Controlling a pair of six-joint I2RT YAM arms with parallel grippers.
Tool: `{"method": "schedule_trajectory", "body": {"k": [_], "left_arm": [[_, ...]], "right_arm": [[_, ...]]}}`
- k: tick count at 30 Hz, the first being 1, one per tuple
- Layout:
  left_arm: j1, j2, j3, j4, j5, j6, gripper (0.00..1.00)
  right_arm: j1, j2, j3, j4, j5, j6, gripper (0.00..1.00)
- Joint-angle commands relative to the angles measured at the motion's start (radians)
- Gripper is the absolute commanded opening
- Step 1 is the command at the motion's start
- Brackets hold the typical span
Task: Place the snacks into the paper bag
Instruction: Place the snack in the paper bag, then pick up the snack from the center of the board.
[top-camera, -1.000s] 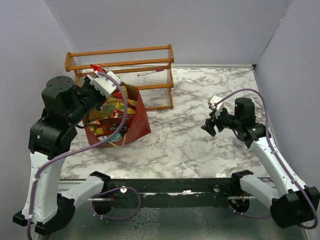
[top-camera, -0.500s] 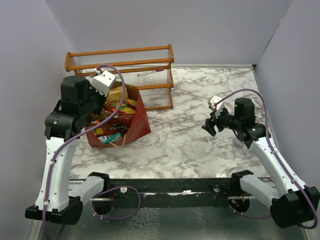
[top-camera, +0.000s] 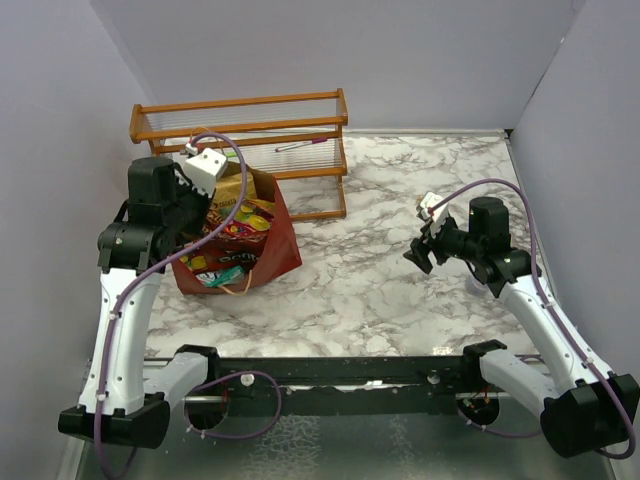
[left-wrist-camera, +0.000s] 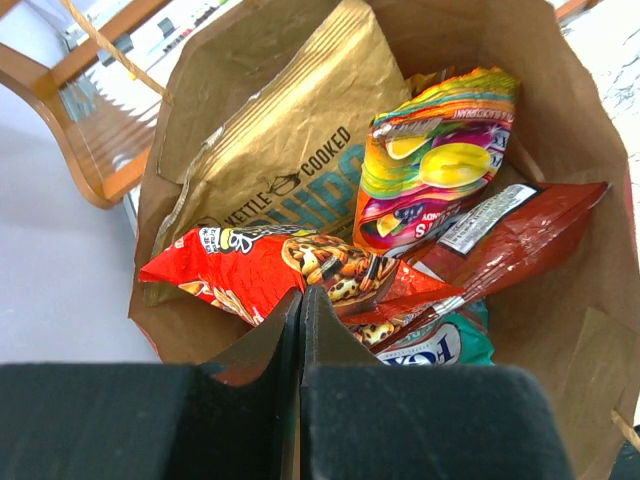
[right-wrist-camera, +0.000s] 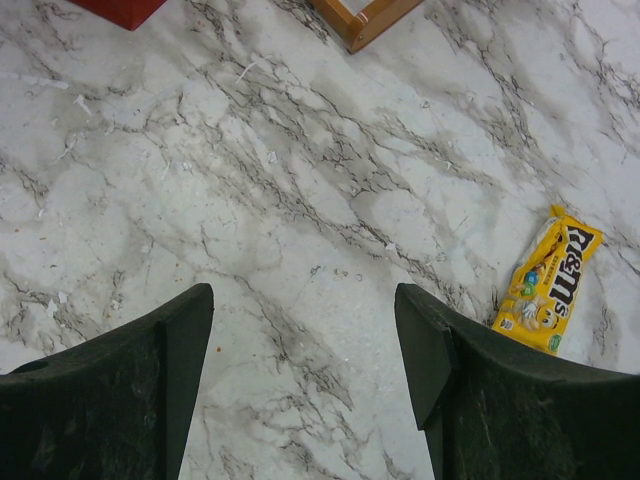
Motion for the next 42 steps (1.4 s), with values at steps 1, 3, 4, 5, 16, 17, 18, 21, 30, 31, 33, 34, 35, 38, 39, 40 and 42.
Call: {"method": "schedule_trajectory", "body": {"k": [1,3,4,5,16,17,18,21,30,31,33,34,35,38,39,40,42], "left_arm": [[0.030,-0.018,-0.034,0.062,-0.006,-0.022,0.04],[0.033,-0.013,-0.063,0.087,-0.022,-0.025,0.06],[0.034,-0.009,-0.073,0.102,-0.029,-0.026,0.09],[0.034,-0.004,-0.082,0.118,-0.035,-0.023,0.12],[0.033,0.090,-0.091,0.191,0.015,-0.009,0.32],[0.032,0.091,-0.094,0.196,0.023,-0.005,0.33],[0.032,0.093,-0.098,0.198,0.034,-0.001,0.33],[0.032,0.098,-0.108,0.201,0.060,0.007,0.35],[0.032,0.067,-0.114,0.219,0.163,0.037,0.45],[0.032,0.065,-0.110,0.217,0.170,0.044,0.48],[0.032,0.067,-0.099,0.211,0.178,0.060,0.56],[0.032,0.069,-0.093,0.210,0.181,0.070,0.59],[0.032,0.069,-0.090,0.211,0.184,0.082,0.62],[0.032,0.065,-0.083,0.224,0.178,0.117,0.71],[0.032,0.062,-0.082,0.230,0.169,0.129,0.74],[0.032,0.056,-0.084,0.240,0.161,0.141,0.78],[0.032,0.044,-0.089,0.266,0.144,0.160,0.85]], "right_arm": [[0.004,-0.016,-0.012,0.025,0.021,-0.014,0.74],[0.004,-0.016,-0.012,0.026,0.021,-0.014,0.74],[0.004,-0.015,-0.013,0.026,0.022,-0.014,0.74],[0.004,-0.014,-0.012,0.026,0.022,-0.014,0.74],[0.004,-0.012,-0.017,0.025,0.027,-0.017,0.74],[0.004,-0.010,-0.016,0.024,0.027,-0.016,0.74],[0.004,-0.009,-0.016,0.025,0.028,-0.016,0.74],[0.003,-0.004,-0.016,0.025,0.029,-0.018,0.74],[0.004,0.001,-0.015,0.027,0.040,-0.015,0.74],[0.004,0.003,-0.015,0.029,0.048,-0.013,0.74],[0.003,0.004,-0.015,0.037,0.073,-0.005,0.74],[0.004,0.006,-0.016,0.042,0.088,-0.003,0.74],[0.004,0.007,-0.016,0.046,0.103,0.000,0.74],[0.004,0.008,-0.015,0.065,0.153,0.009,0.74],[0.004,0.009,-0.014,0.074,0.177,0.013,0.74],[0.003,0.009,-0.014,0.085,0.206,0.024,0.74],[0.004,0.017,-0.013,0.112,0.287,0.044,0.74]]}}
